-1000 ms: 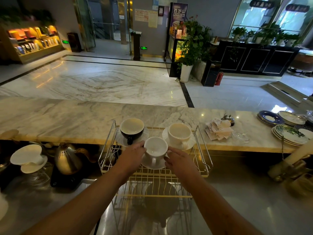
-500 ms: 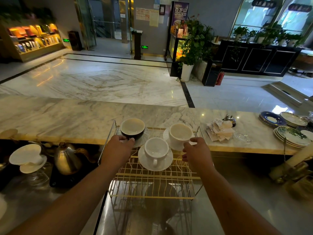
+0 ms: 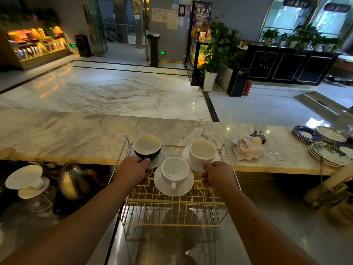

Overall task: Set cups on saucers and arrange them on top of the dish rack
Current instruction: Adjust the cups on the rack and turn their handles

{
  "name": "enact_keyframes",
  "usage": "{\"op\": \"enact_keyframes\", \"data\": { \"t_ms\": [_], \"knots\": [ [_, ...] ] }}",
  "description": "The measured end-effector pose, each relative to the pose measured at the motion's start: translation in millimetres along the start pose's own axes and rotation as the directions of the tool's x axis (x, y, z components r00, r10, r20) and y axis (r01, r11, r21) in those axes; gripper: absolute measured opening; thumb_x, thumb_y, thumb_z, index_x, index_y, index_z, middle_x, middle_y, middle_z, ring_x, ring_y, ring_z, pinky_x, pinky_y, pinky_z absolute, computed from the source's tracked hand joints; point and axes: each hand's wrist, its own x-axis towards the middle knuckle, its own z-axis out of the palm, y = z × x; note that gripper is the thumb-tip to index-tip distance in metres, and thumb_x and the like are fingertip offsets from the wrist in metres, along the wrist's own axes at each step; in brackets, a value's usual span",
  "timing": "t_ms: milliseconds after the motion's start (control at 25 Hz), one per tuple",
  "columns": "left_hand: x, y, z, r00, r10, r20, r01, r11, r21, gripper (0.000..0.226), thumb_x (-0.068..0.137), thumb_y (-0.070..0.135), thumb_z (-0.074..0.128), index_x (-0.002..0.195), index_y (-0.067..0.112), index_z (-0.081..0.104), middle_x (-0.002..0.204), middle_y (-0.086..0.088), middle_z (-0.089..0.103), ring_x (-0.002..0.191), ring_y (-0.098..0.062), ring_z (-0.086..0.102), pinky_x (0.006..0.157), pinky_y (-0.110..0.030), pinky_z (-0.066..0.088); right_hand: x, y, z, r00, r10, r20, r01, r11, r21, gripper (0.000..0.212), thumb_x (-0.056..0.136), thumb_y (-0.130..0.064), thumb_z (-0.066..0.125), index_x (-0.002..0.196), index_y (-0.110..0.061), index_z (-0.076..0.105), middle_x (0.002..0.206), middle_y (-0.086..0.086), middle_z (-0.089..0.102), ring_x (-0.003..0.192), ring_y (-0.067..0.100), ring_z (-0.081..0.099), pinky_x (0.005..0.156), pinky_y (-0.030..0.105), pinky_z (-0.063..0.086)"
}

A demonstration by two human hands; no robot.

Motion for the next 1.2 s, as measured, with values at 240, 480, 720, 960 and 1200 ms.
{"op": "enact_keyframes", "data": {
  "t_ms": [240,480,720,960,1200],
  "knots": [
    [-4.9,-5.7,0.2,1.0,0.016,-0.011,-0.016,0.999,-0.031,0.024,0.103,0.033,0.059,0.102,0.011,0.07,0.084,-0.005,0.079,0.064,-0.024,0.072,0.069,-0.046,0.066,-2.4,0.9,0.0,1.0,-0.022,-0.002,0.022,1.0,-0.007,0.019,0.1,-0.022,0.061,0.092,-0.009,0.071,0.071,0.01,0.075,0.052,0.016,0.071,0.052,0.028,0.059],
    [-21.6,-13.2,-1.3,0.991,0.013,-0.131,-0.029,0.992,-0.123,0.02,0.096,0.037,0.07,0.101,0.02,0.06,0.08,0.0,0.077,0.056,-0.019,0.073,0.056,-0.039,0.064,-19.3,8.2,-4.7,0.992,-0.066,-0.11,0.07,0.997,0.038,0.008,0.098,-0.031,0.064,0.095,-0.025,0.06,0.073,0.005,0.074,0.049,0.009,0.07,0.042,0.019,0.052],
    [-38.2,-34.0,11.4,1.0,0.025,0.01,-0.026,0.997,0.078,0.016,0.097,0.038,0.067,0.09,0.024,0.072,0.081,0.0,0.076,0.057,-0.015,0.075,0.052,-0.027,0.058,-35.7,28.6,3.0,0.993,-0.093,0.072,0.105,0.979,-0.175,0.018,0.098,-0.022,0.061,0.082,-0.023,0.07,0.072,0.004,0.074,0.051,0.011,0.07,0.047,0.021,0.055],
    [-31.7,-26.9,19.0,0.992,-0.045,0.12,0.038,0.997,0.06,0.009,0.097,0.027,0.069,0.089,0.024,0.069,0.075,-0.002,0.079,0.057,-0.015,0.075,0.048,-0.025,0.057,-30.9,13.7,15.2,0.982,0.033,0.189,-0.003,0.987,-0.158,0.02,0.097,-0.019,0.066,0.079,-0.016,0.073,0.062,0.004,0.075,0.052,0.016,0.073,0.045,0.023,0.056],
    [-29.9,-30.0,24.3,0.988,-0.04,0.152,0.041,0.999,-0.003,0.013,0.096,0.013,0.067,0.087,0.023,0.068,0.065,0.002,0.078,0.057,-0.017,0.076,0.05,-0.026,0.059,-30.4,8.4,24.1,0.979,0.046,0.198,-0.015,0.988,-0.151,0.016,0.096,-0.009,0.064,0.082,-0.011,0.07,0.059,0.005,0.075,0.048,0.016,0.071,0.043,0.024,0.055]
  ]
}}
